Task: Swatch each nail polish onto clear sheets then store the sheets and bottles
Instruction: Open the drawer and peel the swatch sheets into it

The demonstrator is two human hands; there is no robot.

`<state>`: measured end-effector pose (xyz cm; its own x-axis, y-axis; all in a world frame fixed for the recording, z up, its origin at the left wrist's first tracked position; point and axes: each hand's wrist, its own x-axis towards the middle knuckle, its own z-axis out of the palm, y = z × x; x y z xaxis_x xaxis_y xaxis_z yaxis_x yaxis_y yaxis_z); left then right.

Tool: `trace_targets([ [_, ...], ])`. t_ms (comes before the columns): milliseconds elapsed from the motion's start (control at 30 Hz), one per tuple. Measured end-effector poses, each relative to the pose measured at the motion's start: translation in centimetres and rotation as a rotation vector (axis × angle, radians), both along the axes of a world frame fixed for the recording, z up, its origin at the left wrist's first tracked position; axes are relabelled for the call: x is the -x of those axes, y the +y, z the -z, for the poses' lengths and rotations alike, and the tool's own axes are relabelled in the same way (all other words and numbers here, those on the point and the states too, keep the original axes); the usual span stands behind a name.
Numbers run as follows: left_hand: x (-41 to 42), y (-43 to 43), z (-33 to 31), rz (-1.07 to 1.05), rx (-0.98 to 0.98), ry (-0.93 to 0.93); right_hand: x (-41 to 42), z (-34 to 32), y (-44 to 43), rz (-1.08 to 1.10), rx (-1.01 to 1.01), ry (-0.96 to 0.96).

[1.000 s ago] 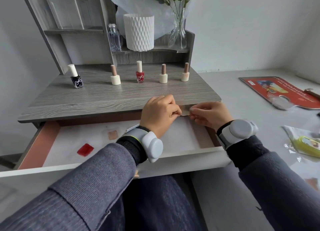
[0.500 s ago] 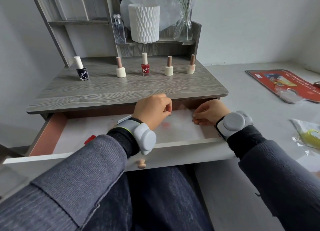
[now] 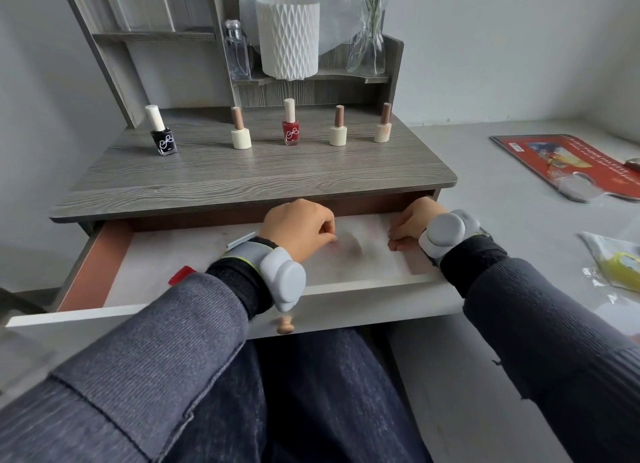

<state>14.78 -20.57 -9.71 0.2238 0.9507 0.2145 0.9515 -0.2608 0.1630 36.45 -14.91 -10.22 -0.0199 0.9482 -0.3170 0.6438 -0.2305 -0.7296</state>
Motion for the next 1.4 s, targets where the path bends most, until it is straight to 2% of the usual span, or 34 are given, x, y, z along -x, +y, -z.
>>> trace_targets([
  [267,0.0,-0.2,-0.2,-0.012,0.031,0.015,0.2,0.3,0.0,-0.084,-0.031,-0.377],
  [367,0.1,-0.2,-0.3,-0.019,0.049,0.030,0.0,0.4,0.1,-0.110,0.026,-0.311],
  [500,0.3,-0.4,-0.6,-0.028,0.055,0.054,-0.3,0.2,0.1,-0.083,-0.027,-0.295],
  [633,1.1,-0.6,-1.0,-0.040,0.090,0.063,-0.1,-0.4,-0.2,-0.085,-0.074,-0.383],
  [800,2.2,-1.2,-1.6,-0.069,0.143,0.068,1.6,-1.1,-0.9,-0.158,0.001,-0.264],
  [933,3.6,-2.4,-2.2,-0.095,0.175,0.051,3.6,-2.5,-2.6,-0.260,-0.035,-0.275],
  [1200,6.7,-4.9,-3.5,-0.109,0.400,-0.030,8.8,-3.2,-6.0,-0.444,-0.075,-0.200],
  [1333,7.8,-6.2,-3.6,-0.077,0.540,-0.140,10.6,-3.7,-7.4,-0.548,-0.006,-0.151],
  [1400,8.3,-6.7,-3.6,-0.067,0.607,-0.105,11.6,-4.1,-8.2,-0.600,0.030,-0.173],
])
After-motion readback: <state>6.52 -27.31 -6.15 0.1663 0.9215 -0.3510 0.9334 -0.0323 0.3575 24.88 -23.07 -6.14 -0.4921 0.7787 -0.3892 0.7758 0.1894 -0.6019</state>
